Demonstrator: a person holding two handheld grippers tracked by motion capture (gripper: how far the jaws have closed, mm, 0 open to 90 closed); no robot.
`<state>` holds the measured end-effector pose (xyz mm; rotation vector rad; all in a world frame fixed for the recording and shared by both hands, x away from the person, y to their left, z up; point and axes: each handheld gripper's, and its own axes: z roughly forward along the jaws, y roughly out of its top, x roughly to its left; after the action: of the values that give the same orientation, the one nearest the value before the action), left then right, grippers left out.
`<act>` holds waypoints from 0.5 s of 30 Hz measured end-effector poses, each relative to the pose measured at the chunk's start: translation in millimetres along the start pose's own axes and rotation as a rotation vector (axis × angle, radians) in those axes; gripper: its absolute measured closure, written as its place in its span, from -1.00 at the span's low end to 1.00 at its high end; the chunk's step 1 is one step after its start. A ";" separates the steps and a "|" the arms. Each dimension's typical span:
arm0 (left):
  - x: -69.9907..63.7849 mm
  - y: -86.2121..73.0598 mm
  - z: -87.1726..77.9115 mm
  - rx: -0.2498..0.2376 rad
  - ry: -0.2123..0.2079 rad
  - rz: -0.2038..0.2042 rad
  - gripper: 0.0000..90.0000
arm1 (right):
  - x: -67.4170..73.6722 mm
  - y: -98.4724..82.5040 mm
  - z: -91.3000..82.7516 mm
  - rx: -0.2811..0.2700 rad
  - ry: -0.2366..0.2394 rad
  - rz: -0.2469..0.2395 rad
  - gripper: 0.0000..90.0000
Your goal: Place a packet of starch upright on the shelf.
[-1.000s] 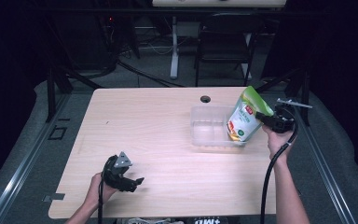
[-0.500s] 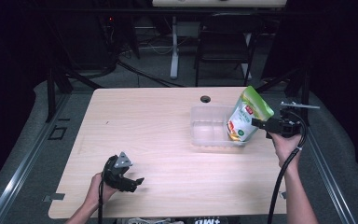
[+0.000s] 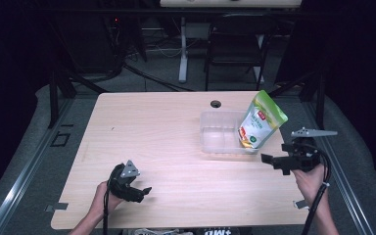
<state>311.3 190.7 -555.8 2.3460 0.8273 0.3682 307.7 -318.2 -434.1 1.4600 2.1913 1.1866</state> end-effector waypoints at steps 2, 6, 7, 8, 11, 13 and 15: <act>0.3 0.1 0.1 0.003 -0.002 0.000 -0.68 | 6.3 -9.4 -1.2 0.013 0.032 -0.021 -0.94; 0.3 -0.1 0.4 0.000 0.003 0.000 -0.68 | 19.2 -32.9 4.7 0.029 0.121 -0.035 -0.93; 0.2 -0.1 0.4 0.000 0.003 -0.001 -0.69 | 20.5 -36.8 6.8 0.027 0.133 -0.033 -0.92; 0.2 -0.1 0.4 0.000 0.003 -0.001 -0.68 | 22.2 -41.5 9.8 0.042 0.129 -0.033 -0.92; 0.5 0.0 -0.3 0.002 -0.004 0.002 -0.68 | 24.3 -55.2 19.2 0.057 0.123 -0.030 -0.93; 0.6 0.0 -0.4 0.002 -0.006 0.003 -0.68 | 23.1 -63.8 25.3 0.053 0.120 -0.007 -0.96; 0.3 0.0 -0.2 -0.002 -0.003 0.003 -0.68 | 21.1 -71.1 29.7 0.055 0.097 0.003 -0.96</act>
<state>311.4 191.1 -555.6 2.3454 0.8219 0.3668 269.4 -297.4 -501.0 1.4566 2.3034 1.2327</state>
